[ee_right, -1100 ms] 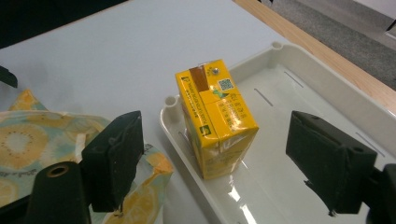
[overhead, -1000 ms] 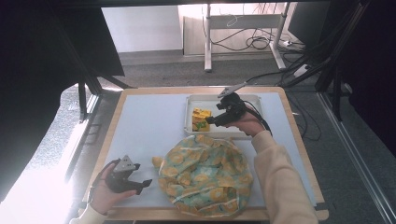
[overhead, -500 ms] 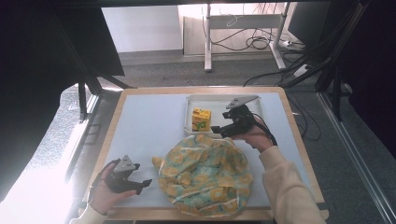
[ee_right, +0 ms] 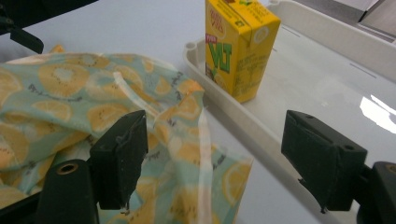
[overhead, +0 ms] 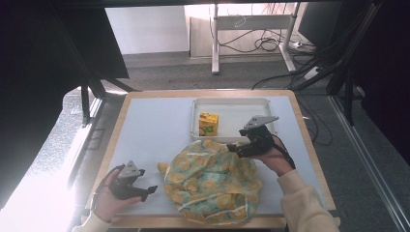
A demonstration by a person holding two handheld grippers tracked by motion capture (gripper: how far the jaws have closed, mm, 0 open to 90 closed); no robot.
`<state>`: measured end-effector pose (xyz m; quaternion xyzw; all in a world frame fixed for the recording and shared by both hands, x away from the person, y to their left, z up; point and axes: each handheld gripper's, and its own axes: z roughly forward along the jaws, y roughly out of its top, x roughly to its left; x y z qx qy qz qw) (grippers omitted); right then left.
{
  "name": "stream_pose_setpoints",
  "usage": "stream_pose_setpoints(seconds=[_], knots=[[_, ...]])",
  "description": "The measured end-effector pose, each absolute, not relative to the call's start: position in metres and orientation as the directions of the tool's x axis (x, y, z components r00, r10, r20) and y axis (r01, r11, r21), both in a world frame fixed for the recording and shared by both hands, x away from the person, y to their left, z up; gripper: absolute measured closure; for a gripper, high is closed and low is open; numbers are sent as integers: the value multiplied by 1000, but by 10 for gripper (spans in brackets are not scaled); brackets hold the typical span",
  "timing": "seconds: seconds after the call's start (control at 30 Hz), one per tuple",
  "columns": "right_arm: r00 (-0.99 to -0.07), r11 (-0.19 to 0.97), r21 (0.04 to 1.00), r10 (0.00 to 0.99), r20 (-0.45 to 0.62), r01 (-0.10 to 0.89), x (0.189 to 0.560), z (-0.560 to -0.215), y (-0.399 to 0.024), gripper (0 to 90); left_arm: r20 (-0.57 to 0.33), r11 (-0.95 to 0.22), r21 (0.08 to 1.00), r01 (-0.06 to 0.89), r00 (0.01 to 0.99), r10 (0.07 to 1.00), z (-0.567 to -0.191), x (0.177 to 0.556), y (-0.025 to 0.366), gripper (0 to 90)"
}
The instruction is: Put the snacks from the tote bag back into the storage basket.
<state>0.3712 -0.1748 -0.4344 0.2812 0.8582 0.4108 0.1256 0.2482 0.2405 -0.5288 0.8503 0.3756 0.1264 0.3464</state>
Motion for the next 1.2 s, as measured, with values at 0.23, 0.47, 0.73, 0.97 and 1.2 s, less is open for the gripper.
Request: stream_pose_setpoints(seconds=[0.23,0.47,0.73,0.97,1.2], knots=[[-797,496,779,604,7,383,348,-450,-192,232,-46,-477,683,552,685,727,-529,248,240,211],[-781,472,788,625,17,395,332,-456,-205,232,-43,-480,684,549,687,725,-529,248,240,211],[-776,453,801,631,22,391,308,-459,-217,232,-42,-480,687,546,689,723,-528,247,240,211],[-754,425,806,656,40,412,295,-465,-231,232,-42,-474,692,544,686,726,-527,247,240,211],[-738,417,801,673,46,430,292,-471,-237,232,-43,-474,691,545,686,726,-527,247,240,211]])
